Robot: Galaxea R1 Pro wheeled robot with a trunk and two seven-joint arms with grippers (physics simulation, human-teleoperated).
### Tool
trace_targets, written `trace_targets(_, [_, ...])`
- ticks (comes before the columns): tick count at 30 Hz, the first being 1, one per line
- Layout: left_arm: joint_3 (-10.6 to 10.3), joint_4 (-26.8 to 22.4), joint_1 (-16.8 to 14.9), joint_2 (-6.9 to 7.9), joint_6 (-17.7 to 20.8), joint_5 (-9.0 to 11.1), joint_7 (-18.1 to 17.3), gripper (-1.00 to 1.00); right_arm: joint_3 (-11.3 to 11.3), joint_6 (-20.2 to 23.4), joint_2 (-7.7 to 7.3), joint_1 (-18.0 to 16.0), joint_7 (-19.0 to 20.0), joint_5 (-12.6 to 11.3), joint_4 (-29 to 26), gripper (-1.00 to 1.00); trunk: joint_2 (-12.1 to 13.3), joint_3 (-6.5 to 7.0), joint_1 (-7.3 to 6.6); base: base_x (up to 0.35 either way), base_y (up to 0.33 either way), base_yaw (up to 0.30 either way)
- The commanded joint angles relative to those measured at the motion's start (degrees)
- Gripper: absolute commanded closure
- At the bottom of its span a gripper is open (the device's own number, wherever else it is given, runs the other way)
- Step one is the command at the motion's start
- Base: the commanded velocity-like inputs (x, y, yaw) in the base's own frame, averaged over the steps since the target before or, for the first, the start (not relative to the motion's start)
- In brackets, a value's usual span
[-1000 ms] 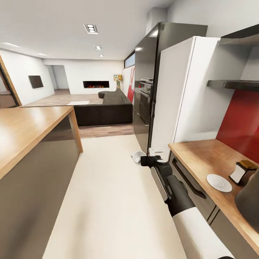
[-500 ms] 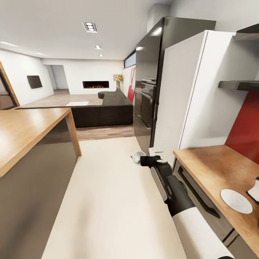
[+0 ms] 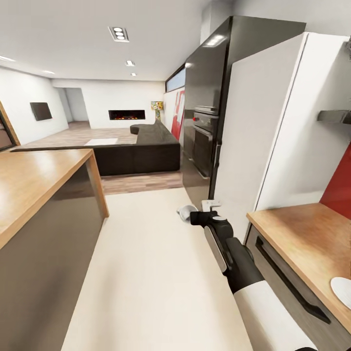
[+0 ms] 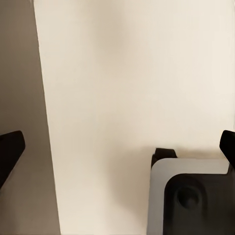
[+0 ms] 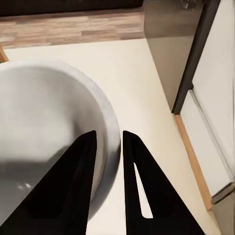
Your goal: Set up a coffee station on the kitchen countertop: keep the coffee maker on the countertop, move the bottle of coffee from the kitchen shelf to the counter next to the coffee maker, place a paper coffee filter on top of the coffee maker, put the saucer next to the coffee maker with the coffee cup on the saucer, and place the electric kettle next to the coffee maker.
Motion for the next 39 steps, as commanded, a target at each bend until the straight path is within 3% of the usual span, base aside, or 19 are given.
trace_targets(1, [0.3, 0.1, 0.0, -0.03, -1.0, -0.6, -0.4, -1.00, 0.1, 0.1, 0.00, -0.1, -0.5, -0.7, 0.0, 1.00, -0.1, -0.13, 0.07, 0.331, 0.023, -0.245])
trace_targets(5, [-0.2, 0.4, 0.1, -0.08, -4.6, -1.0, -0.8, -1.00, 0.1, 0.1, 0.00, -0.1, -0.5, -0.7, 0.0, 1.00, -0.1, -0.13, 0.07, 0.334, 0.008, -0.257])
trace_targets(20, [0.0, 0.4, 0.0, -0.04, -5.3, -0.7, -1.0, -1.00, 0.1, 0.1, 0.00, -0.1, -0.5, -0.7, 0.0, 1.00, -0.1, -0.13, 0.07, 0.330, 0.034, -0.254])
trace_targets(39, [0.1, 0.6, 0.0, -0.05, -5.3, -0.7, -1.0, -1.00, 0.3, 0.1, 0.07, 0.0, -0.3, -0.7, 0.0, 1.00, -0.1, -0.04, 0.07, 0.285, 0.198, -0.045])
